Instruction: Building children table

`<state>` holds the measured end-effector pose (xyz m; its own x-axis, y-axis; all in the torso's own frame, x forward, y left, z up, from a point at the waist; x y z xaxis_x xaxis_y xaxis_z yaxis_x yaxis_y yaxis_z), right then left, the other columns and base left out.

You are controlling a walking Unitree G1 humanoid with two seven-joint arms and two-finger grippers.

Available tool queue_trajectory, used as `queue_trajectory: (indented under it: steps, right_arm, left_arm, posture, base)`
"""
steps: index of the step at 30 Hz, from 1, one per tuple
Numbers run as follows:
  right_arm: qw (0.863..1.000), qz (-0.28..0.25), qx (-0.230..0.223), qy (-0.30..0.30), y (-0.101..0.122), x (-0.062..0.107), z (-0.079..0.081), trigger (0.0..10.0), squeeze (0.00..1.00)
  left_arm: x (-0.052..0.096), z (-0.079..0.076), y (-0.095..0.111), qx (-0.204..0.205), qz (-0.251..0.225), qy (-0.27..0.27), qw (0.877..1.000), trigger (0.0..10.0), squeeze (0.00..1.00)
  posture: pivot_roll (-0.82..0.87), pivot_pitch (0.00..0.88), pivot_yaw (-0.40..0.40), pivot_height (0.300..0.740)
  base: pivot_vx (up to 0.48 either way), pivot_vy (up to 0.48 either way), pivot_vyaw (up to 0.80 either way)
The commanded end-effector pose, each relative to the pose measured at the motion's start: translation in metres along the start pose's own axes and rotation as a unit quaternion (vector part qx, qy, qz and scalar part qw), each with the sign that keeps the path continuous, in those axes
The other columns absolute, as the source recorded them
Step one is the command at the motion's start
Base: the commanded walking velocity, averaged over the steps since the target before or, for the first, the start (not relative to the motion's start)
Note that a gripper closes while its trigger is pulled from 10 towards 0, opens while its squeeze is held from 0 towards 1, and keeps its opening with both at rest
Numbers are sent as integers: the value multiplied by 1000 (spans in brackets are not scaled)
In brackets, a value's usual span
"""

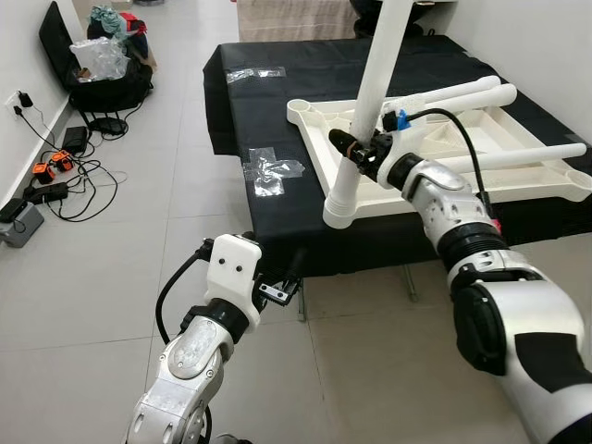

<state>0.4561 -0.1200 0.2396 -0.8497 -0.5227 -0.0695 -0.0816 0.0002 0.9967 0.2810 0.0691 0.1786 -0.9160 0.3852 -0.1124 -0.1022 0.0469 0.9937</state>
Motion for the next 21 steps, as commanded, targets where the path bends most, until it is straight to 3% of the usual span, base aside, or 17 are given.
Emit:
queue_trajectory:
  steps: [1, 5, 7, 8, 10, 12, 14, 15, 18, 21]
  right_arm:
    - [1000, 3, 3, 8, -2, -8, 12, 0, 0]
    - [1000, 2, 5, -7, -1, -9, 11, 0, 0]
    - [989, 13, 17, -143, -6, -9, -8, 0, 0]
    - [989, 13, 17, -143, -6, -9, -8, 0, 0]
    - [969, 20, 6, -246, -11, -5, -17, 0, 0]
    - [962, 24, -4, -272, -13, -4, -19, 0, 0]
    - [944, 25, -47, -325, -17, -5, -11, 0, 0]
    - [944, 25, -47, -325, -17, -5, -11, 0, 0]
    - [915, 3, -81, -395, -11, -5, 14, 0, 0]
    - [909, 4, -99, -405, -12, -7, 24, 0, 0]
  left_arm:
    - [1, -1, -2, -3, 6, -1, 1000, 10000, 0]
    - [1, -1, -3, -3, 6, -1, 1000, 10000, 0]
    - [0, -2, -2, -3, 4, -1, 1000, 10000, 0]
    - [0, -2, -2, -3, 4, -1, 1000, 10000, 0]
    - [-1, -2, -2, -2, 3, -1, 1000, 10000, 0]
    - [-1, -2, -2, -2, 3, -2, 1000, 10000, 0]
    - [-2, -3, -1, -2, 2, -3, 1000, 10000, 0]
    - [-2, -3, -1, -2, 2, -3, 1000, 10000, 0]
    - [-3, -3, -1, -3, 1, -4, 1000, 10000, 0]
    - [-3, -3, -1, -4, 1, -3, 1000, 10000, 0]
  posture:
    - [46, 60, -95, 740]
    - [43, 56, -97, 740]
    - [41, 56, -94, 740]
    - [41, 56, -94, 740]
    - [36, 56, -86, 740]
    - [34, 57, -85, 740]
    - [31, 56, -80, 740]
    - [31, 56, -80, 740]
    - [30, 58, -82, 740]
    - [31, 57, -81, 740]
  base:
    - [0, 0, 0]
    - [0, 0, 0]
    - [0, 0, 0]
    - [0, 0, 0]
    - [0, 0, 0]
    - [0, 0, 0]
    - [0, 0, 0]
    - [0, 0, 0]
    - [0, 0, 0]
    - [0, 0, 0]
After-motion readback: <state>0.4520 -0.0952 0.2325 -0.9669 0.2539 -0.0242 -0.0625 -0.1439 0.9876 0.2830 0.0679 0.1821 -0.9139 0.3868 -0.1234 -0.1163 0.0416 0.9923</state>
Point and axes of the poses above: a point about 5 cm out from each wrist's last joint towards the gripper, its own x axis pointing back from the gripper into the wrist, its own y axis along the axis of the wrist's last joint, z = x × y, the point moved 5 cm from there along -x, pointing out of the wrist towards the gripper, and after that the axes turned 1 degree about x, right-handed, at the moved point
